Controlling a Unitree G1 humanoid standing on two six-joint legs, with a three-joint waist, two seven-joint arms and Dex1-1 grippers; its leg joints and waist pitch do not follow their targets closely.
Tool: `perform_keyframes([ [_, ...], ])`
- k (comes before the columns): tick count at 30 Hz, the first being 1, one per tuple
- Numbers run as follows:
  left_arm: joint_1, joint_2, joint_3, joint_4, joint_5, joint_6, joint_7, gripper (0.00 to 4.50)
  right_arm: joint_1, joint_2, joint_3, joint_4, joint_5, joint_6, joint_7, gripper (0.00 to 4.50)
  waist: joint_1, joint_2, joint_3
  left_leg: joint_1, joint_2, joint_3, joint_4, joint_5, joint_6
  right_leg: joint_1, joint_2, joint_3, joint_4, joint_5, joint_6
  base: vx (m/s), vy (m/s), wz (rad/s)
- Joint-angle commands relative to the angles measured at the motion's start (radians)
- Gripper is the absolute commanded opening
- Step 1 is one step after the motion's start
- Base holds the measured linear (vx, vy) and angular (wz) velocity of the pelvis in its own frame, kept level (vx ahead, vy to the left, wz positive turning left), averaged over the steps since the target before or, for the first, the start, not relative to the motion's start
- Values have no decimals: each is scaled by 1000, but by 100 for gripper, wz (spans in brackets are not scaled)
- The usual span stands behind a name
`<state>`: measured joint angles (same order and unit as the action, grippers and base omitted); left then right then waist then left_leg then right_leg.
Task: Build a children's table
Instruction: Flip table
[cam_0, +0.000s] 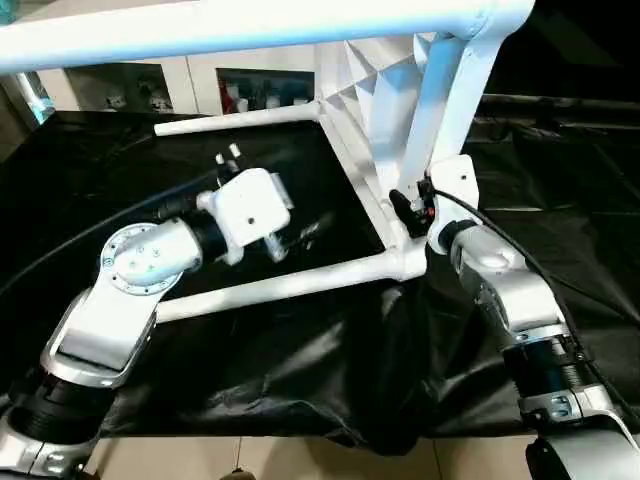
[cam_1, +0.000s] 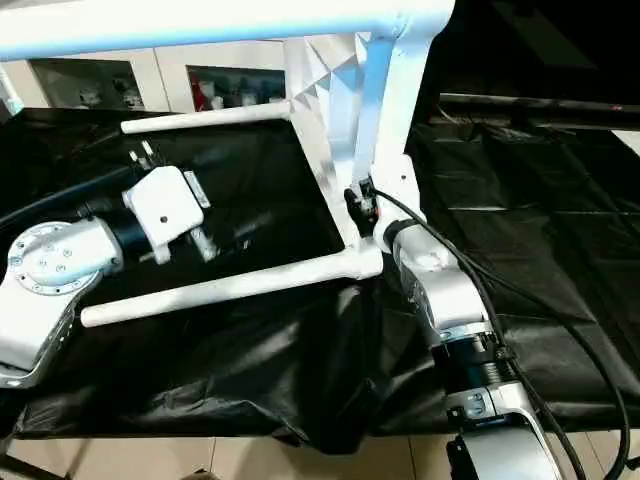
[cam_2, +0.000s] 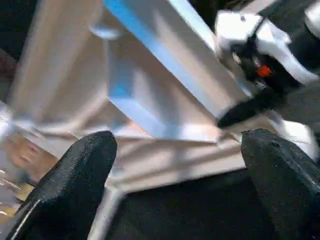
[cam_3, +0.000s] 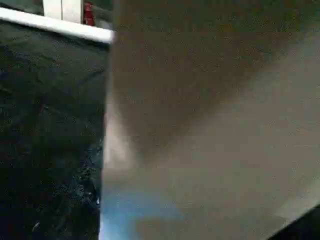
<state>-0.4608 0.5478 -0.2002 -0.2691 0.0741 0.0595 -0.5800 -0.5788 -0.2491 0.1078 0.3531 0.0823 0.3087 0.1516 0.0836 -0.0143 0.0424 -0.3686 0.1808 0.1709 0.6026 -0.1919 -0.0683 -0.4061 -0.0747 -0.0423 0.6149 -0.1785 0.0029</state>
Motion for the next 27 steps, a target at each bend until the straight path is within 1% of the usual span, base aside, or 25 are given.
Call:
perform_keyframes([
  [1, -36, -3, 10, -24, 33, -47, 38, 450, 9, -12, -12, 21, -7, -13, -1, 310, -8, 5, -60, 8, 31, -4, -71, -168, -47, 48, -45, 37, -56, -126, -160, 0, 0, 0],
  [2, -40, -9, 15, -24, 23, -51, 37, 450, 9, -12, -12, 23, -8, -15, -1, 310, -7, 6, -60, 11, 31, -4, -71, -179, -50, 48, -46, 37, -57, -144, -160, 0, 0, 0],
  [3, -53, -24, 31, -36, 32, -79, 66, 450, 6, -11, -13, 28, -9, -22, 0, 310, -7, 4, -59, 9, 31, -5, -73, -187, -52, 48, -46, 38, -57, -157, -159, 0, 0, 0],
  [4, -57, -30, 37, -40, 31, -87, 73, 450, 5, -10, -14, 30, -11, -25, 1, 310, -7, 3, -60, 9, 32, -5, -72, -189, -53, 48, -47, 38, -57, -160, -158, 0, 0, 0],
  [5, -65, -35, 42, -51, 48, -105, 94, 450, 3, -9, -14, 36, -14, -29, 3, 310, -7, 3, -59, 9, 32, -5, -72, -188, -53, 48, -47, 38, -57, -159, -159, 0, 0, 0],
  [6, -75, -42, 46, -56, 67, -131, 114, 450, -1, -7, -15, 45, -18, -36, 4, 310, -6, -1, -60, 9, 32, -5, -72, -186, -50, 48, -47, 37, -57, -159, -155, 0, 0, 0],
  [7, -80, -45, 47, -57, 78, -146, 124, 450, -4, -5, -14, 51, -21, -40, 5, 310, -6, -2, -60, 7, 32, -4, -70, -183, -46, 48, -47, 38, -58, -159, -154, 0, 0, 0],
  [9, -85, -50, 49, -60, 148, -195, 184, 450, -13, 1, -16, 70, -28, -53, 9, 310, -7, -3, -60, 5, 32, -5, -70, -182, -41, 49, -47, 37, -58, -164, -150, 0, 0, 0],
  [10, -88, -53, 52, -62, 177, -213, 214, 450, -18, 4, -16, 79, -30, -60, 8, 310, -7, -1, -60, 5, 33, -5, -69, -177, -39, 48, -47, 37, -58, -164, -149, 0, 0, 0],
  [11, -88, -54, 52, -62, 182, -216, 219, 450, -19, 5, -16, 81, -31, -61, 8, 310, -7, -3, -60, 6, 33, -5, -69, -176, -39, 48, -47, 37, -58, -165, -148, 0, 0, 0],
  [12, -92, -57, 59, -63, 215, -231, 254, 450, -23, 7, -16, 89, -32, -65, 8, 310, -8, -3, -60, 5, 33, -4, -69, -178, -36, 47, -46, 37, -58, -166, -150, 0, 0, 0],
  [14, -99, -65, 73, -60, 241, -239, 289, 450, -29, 9, -15, 97, -33, -70, 7, 310, -8, -3, -61, 5, 33, -5, -69, -180, -36, 46, -47, 36, -58, -170, -152, 0, 0, 0],
  [15, -109, -67, 88, -55, 282, -240, 332, 450, -35, 11, -15, 104, -34, -73, 7, 310, -8, -3, -60, 5, 33, -5, -69, -181, -35, 46, -46, 36, -59, -171, -151, 0, 0, 0],
  [16, -113, -70, 97, -46, 293, -245, 348, 450, -38, 13, -15, 108, -35, -76, 8, 310, -7, -3, -60, 6, 33, -5, -69, -183, -36, 46, -46, 36, -58, -171, -151, 0, 0, 0],
  [19, -135, -52, 120, -4, 382, -255, 426, 450, -46, 15, -15, 121, -41, -88, 15, 310, -9, -4, -60, 5, 31, -5, -67, -181, -31, 44, -45, 36, -59, -171, -150, 0, 0, 0],
  [21, -143, -41, 127, 19, 443, -213, 461, 450, -48, 17, -15, 124, -42, -92, 19, 310, -10, -4, -60, 6, 31, -6, -67, -183, -31, 45, -46, 35, -59, -184, -146, 0, 0, 0],
  [22, -145, -35, 129, 30, 467, -198, 470, 450, -50, 17, -15, 126, -42, -94, 20, 310, -10, -2, -60, 6, 32, -8, -68, -184, -30, 44, -47, 35, -59, -187, -147, 0, 0, 0],
  [24, -146, -25, 139, 48, 521, -149, 497, 450, -51, 19, -15, 126, -37, -104, 31, 310, -11, -1, -61, 6, 32, -8, -67, -182, -30, 42, -46, 35, -57, -175, -151, 0, 0, 0],
  [25, -146, -25, 139, 48, 521, -149, 497, 450, -51, 19, -15, 126, -37, -104, 31, 310, -12, -2, -61, 6, 32, -7, -67, -182, -29, 42, -46, 35, -57, -171, -153, 0, 0, 0],
  [26, -147, -27, 142, 54, 522, -136, 495, 450, -51, 20, -15, 125, -34, -108, 38, 293, -10, -1, -61, 7, 31, -7, -67, -179, -28, 41, -47, 35, -57, -166, -157, 0, 0, 0],
  [27, -146, -38, 154, 68, 517, -95, 494, 450, -50, 23, -17, 122, -29, -116, 45, 275, -9, 2, -63, 6, 31, -7, -67, -169, -30, 42, -47, 35, -53, -147, -166, 0, 0, 0],
])
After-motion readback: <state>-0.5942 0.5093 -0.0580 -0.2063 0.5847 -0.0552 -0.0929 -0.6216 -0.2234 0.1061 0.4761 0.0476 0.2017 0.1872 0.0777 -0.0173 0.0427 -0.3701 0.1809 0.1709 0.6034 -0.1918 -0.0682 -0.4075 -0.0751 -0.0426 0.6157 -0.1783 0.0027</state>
